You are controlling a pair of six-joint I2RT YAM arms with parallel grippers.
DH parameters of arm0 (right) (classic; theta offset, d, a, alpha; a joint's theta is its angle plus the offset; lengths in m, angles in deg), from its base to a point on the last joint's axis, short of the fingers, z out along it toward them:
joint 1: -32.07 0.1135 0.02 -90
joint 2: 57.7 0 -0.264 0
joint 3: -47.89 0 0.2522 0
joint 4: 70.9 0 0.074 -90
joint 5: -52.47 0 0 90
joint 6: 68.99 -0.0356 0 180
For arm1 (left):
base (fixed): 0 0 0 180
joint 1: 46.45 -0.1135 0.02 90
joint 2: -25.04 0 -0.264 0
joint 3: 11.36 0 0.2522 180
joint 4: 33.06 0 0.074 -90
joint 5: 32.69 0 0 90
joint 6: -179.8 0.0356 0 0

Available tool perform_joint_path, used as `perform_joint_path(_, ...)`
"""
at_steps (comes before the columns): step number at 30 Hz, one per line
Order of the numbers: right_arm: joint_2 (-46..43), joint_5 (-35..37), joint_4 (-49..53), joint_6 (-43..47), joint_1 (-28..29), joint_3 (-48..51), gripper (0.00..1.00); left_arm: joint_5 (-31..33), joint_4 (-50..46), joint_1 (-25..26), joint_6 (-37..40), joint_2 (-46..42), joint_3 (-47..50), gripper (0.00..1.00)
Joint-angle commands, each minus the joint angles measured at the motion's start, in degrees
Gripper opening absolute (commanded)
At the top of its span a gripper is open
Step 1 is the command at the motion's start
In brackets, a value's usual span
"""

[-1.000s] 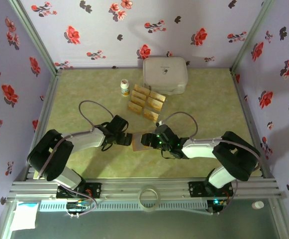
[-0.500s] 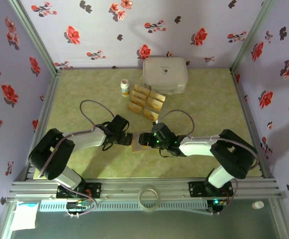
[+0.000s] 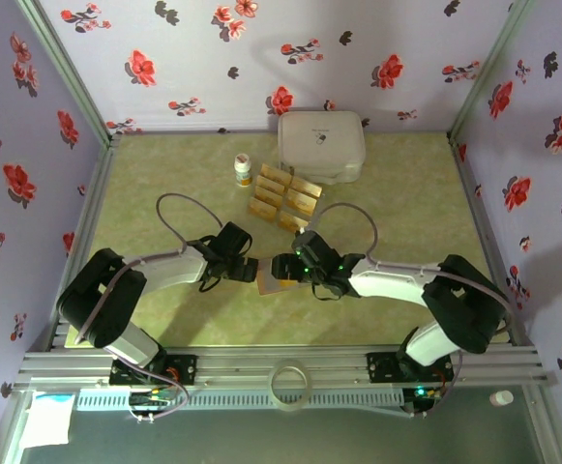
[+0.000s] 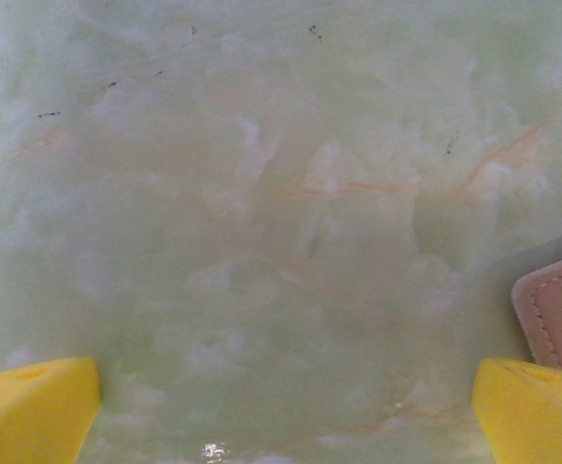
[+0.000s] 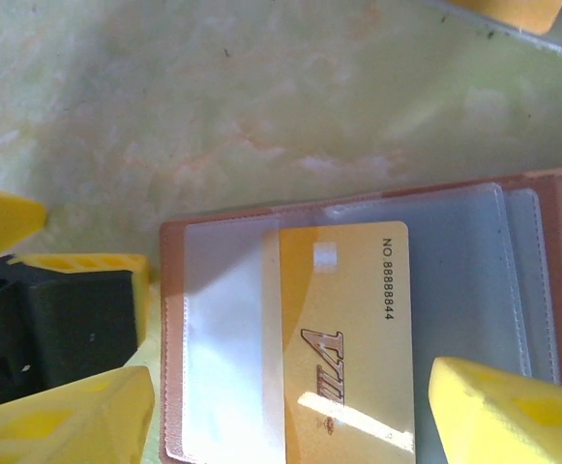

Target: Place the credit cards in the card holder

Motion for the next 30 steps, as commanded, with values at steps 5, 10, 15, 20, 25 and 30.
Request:
perform_joint_path(5, -2.2, 3.6, 8.3, 3.6, -1.9, -2.1, 0.44, -1.9, 4.1, 0.0, -0.6, 4.8, 0.4, 1.0)
perform_joint_path(10, -1.4, 4.3, 11.9, 6.3, -3.6, -2.8, 0.03, -1.9, 3.9, 0.0, -0.4, 5.5, 0.0, 1.0)
perform_joint_path(15, -0.8, 4.7, 12.9, 7.7, -4.9, -3.5, 0.0, -1.9, 3.8, 0.1, -0.1, 6.4, -0.7, 1.0)
perform_joint_path(20, 2.7, 3.3, 13.0, 8.7, -5.0, -6.0, 0.0, -2.0, 3.7, 0.0, 0.0, 7.0, -1.3, 1.0)
perform_joint_path(25, 5.7, 2.5, 12.7, 9.3, -5.0, -7.7, 0.0, -2.1, 3.7, 0.0, 0.0, 7.3, -1.3, 1.0)
perform_joint_path(30, 6.9, 2.6, 12.6, 9.4, -5.1, -7.9, 0.0, -2.2, 3.7, 0.0, 0.0, 7.2, -1.2, 1.0)
